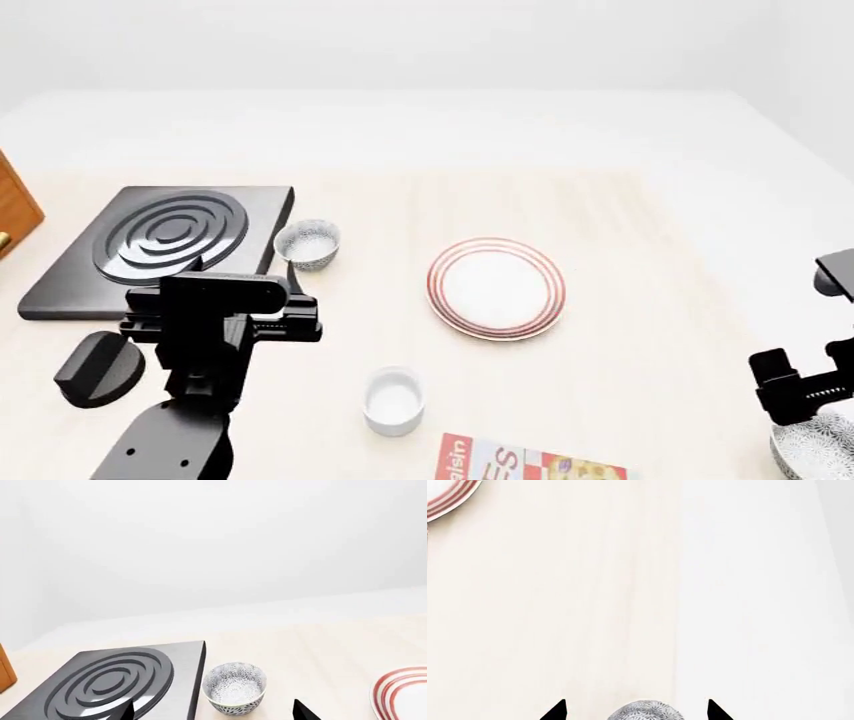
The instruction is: Pick the akita bowl next to the cookies box and place it on the plate.
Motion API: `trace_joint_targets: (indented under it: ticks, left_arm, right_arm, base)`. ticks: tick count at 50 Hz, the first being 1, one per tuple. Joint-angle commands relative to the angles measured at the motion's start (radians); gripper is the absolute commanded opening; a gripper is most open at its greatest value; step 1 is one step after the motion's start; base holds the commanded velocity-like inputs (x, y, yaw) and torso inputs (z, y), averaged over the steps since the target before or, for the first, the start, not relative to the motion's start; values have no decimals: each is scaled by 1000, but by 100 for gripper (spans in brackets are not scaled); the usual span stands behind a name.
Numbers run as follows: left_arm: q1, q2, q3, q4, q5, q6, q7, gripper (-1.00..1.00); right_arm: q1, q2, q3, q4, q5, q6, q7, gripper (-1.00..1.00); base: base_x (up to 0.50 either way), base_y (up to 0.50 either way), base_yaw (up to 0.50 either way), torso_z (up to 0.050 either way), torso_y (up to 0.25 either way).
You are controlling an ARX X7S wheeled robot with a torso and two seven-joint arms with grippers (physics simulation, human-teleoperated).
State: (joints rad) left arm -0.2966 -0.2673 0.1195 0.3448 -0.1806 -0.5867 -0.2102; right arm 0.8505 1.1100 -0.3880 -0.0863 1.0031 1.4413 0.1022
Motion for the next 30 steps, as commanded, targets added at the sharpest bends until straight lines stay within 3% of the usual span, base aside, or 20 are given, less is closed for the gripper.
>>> trace_joint_targets:
  ticks: [1,30]
  left_arm:
    - [-3,-2,3,-11,-3,8,-3,100]
    - [-9,-8,17,-20,-12,10,-11,100]
  right_arm:
    - [-119,67,7,-45,40,-30,12,100]
    - [-181,57,-68,-28,-5,-107,-33,100]
  base:
    - [0,0,0,0,0]
    - [0,0,0,0,0]
